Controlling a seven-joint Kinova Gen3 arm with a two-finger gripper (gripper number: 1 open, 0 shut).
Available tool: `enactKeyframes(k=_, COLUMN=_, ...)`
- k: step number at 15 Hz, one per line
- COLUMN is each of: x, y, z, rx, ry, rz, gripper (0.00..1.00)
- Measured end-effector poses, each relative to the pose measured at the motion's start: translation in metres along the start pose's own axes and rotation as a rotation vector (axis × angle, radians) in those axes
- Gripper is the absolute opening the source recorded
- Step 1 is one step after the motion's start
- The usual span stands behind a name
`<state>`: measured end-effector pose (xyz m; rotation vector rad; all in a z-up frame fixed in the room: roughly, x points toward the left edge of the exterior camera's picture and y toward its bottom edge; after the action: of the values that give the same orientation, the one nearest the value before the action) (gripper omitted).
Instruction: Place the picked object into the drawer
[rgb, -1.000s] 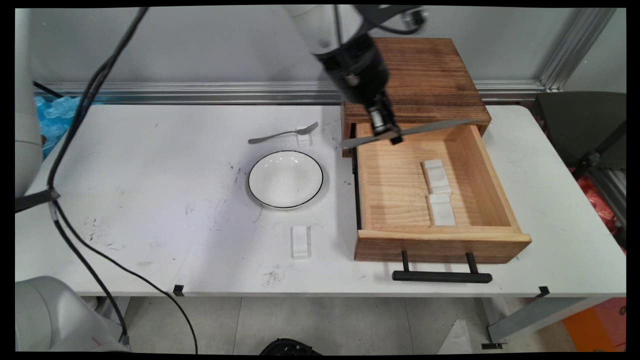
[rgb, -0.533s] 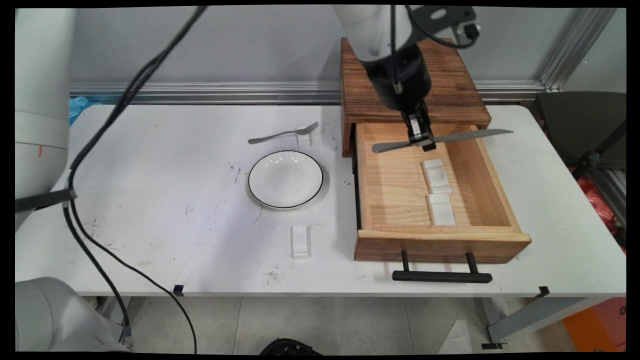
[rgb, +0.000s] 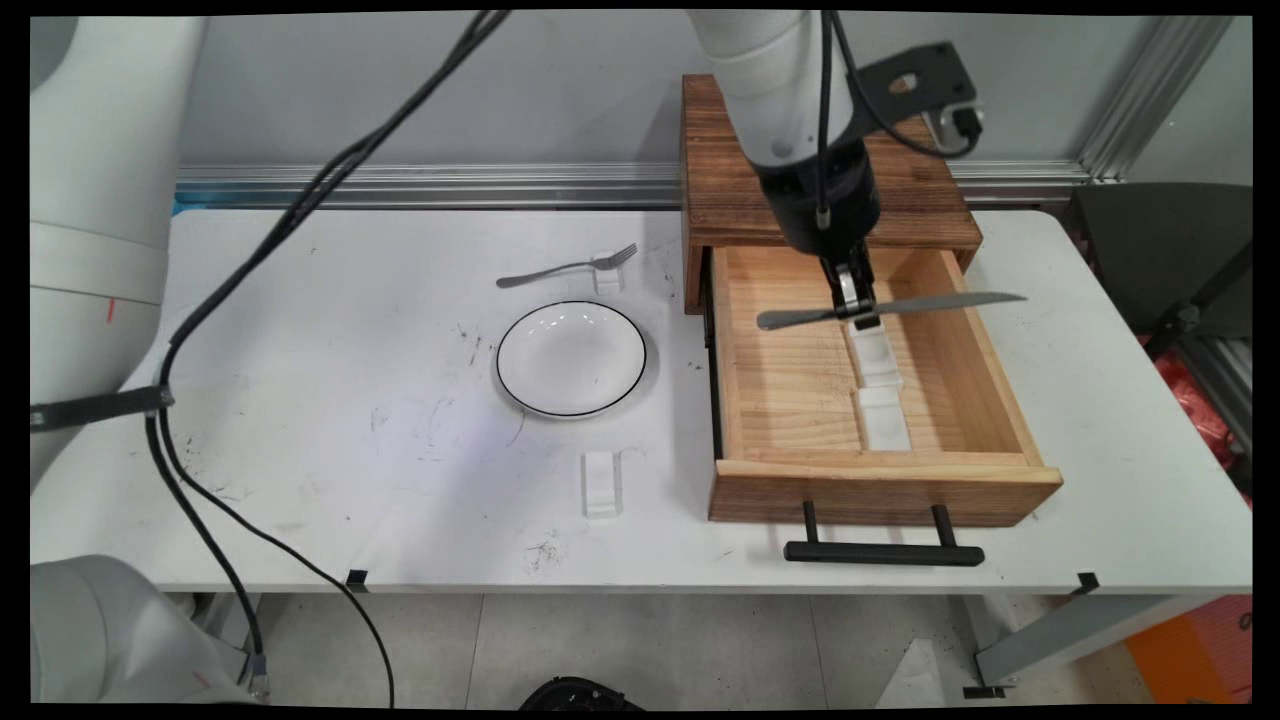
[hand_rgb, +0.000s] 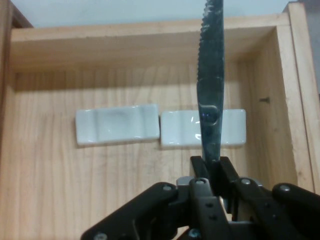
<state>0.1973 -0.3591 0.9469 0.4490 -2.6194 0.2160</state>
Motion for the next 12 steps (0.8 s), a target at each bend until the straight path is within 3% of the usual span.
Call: enactKeyframes(k=12, x=-0.019, y=0.012, z=0.072, rx=-0.01, ry=-0.04, rz=-0.03, gripper=0.0)
